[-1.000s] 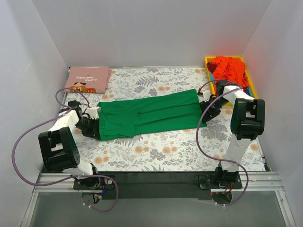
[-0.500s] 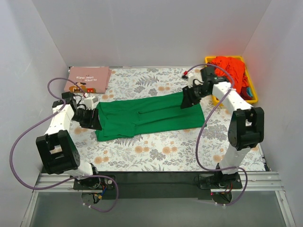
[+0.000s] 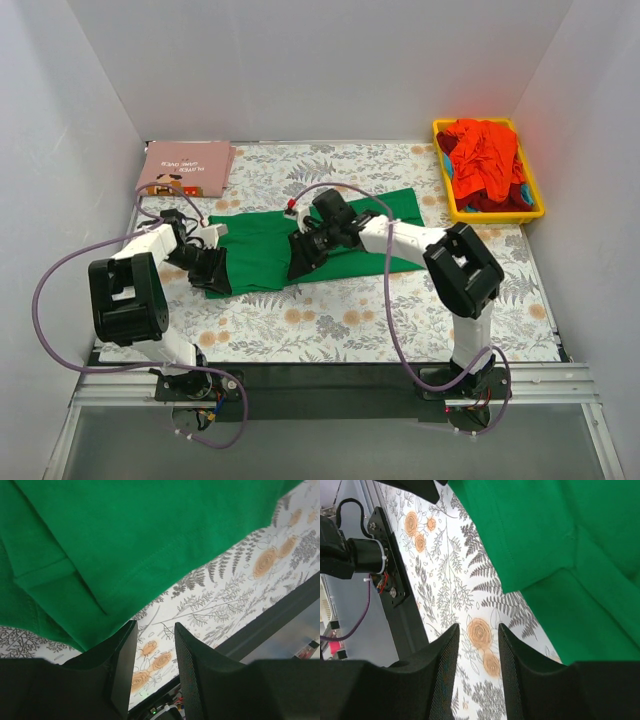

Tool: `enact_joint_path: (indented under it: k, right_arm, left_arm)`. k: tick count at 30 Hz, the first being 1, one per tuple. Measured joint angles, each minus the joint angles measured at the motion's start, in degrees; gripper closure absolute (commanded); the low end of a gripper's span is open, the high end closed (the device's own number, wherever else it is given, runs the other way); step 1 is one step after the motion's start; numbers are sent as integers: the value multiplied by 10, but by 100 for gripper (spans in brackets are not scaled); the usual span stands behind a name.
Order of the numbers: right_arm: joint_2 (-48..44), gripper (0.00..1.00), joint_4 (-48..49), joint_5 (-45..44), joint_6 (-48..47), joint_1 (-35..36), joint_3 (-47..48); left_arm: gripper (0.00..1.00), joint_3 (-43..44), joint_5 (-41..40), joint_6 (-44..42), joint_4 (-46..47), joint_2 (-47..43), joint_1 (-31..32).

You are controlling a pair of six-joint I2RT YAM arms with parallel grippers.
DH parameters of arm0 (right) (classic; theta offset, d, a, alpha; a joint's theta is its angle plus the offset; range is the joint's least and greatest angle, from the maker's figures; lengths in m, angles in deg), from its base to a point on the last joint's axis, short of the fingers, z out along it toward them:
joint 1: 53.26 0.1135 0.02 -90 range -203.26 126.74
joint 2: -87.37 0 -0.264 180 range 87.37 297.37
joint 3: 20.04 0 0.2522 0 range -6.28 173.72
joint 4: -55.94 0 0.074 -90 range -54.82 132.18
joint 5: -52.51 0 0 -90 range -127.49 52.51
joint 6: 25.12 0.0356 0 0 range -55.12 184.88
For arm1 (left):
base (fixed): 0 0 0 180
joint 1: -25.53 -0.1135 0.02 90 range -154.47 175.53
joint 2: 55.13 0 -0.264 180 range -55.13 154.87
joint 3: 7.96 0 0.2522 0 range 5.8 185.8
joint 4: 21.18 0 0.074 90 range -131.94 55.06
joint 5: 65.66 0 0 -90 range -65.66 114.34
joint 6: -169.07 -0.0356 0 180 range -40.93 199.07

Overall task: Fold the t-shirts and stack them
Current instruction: Fold the tshirt

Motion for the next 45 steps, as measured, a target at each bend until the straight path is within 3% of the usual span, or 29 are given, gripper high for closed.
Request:
enact_joint_path:
  k: [6, 17, 23, 35, 45]
  right_arm:
    - [69, 52, 44, -9, 76, 42, 0]
    - [126, 53, 83, -8, 153, 47, 15]
    - [134, 59, 89, -4, 164, 47, 22]
    - [134, 99, 90, -1, 169, 40, 24]
    - [134, 99, 98, 1, 169, 28, 24]
  left_arm:
    - [65, 0, -21, 16, 22, 28, 0]
    - [60, -2, -30, 32, 50, 28, 0]
    - [61, -3, -32, 40, 61, 29, 0]
    - [70, -3, -31, 54, 66, 40, 0]
    - [83, -2, -32, 58, 65, 45, 0]
